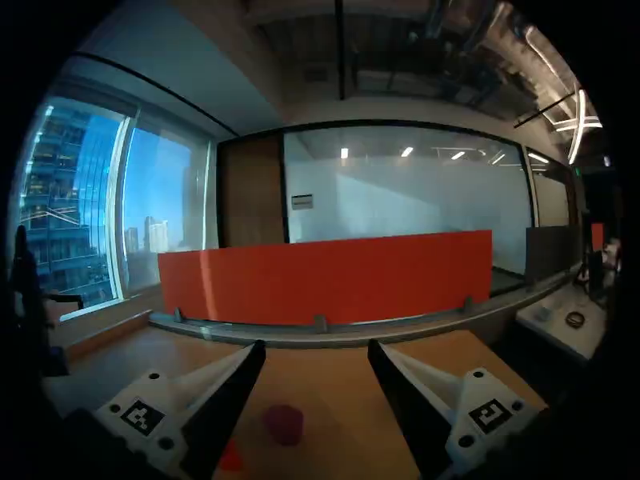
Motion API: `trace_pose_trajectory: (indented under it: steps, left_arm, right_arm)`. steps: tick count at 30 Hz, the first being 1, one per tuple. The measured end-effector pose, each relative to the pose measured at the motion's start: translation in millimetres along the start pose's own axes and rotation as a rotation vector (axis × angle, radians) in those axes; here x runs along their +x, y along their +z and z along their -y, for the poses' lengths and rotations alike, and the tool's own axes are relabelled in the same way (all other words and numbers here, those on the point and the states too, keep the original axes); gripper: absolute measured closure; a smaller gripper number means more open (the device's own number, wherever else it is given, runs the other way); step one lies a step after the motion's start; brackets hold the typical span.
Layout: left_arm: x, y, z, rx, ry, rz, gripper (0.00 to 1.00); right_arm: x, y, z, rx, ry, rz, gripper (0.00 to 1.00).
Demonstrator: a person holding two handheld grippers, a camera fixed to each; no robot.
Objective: Pour water
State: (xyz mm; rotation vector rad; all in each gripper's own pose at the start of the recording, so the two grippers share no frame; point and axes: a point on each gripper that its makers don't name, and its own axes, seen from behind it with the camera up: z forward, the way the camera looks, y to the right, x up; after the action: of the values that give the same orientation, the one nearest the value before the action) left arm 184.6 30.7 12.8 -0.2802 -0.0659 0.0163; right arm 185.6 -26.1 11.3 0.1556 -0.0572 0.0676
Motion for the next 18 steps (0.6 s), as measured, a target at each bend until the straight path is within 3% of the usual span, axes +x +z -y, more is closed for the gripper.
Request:
trace_pose_trajectory:
  steps: [6, 18]
  left_arm:
    - [3, 2.9, -20.3, -0.110, 0.006, 0.024, 0.17]
    - [9, -0.6, -52.0, -0.280, -0.020, 0.022, 0.17]
  right_arm:
    - [1, -1.4, 18, 0.105, -0.023, 0.021, 0.01]
    - [3, -15.8, 68, 0.382, -0.067, 0.042, 0.01]
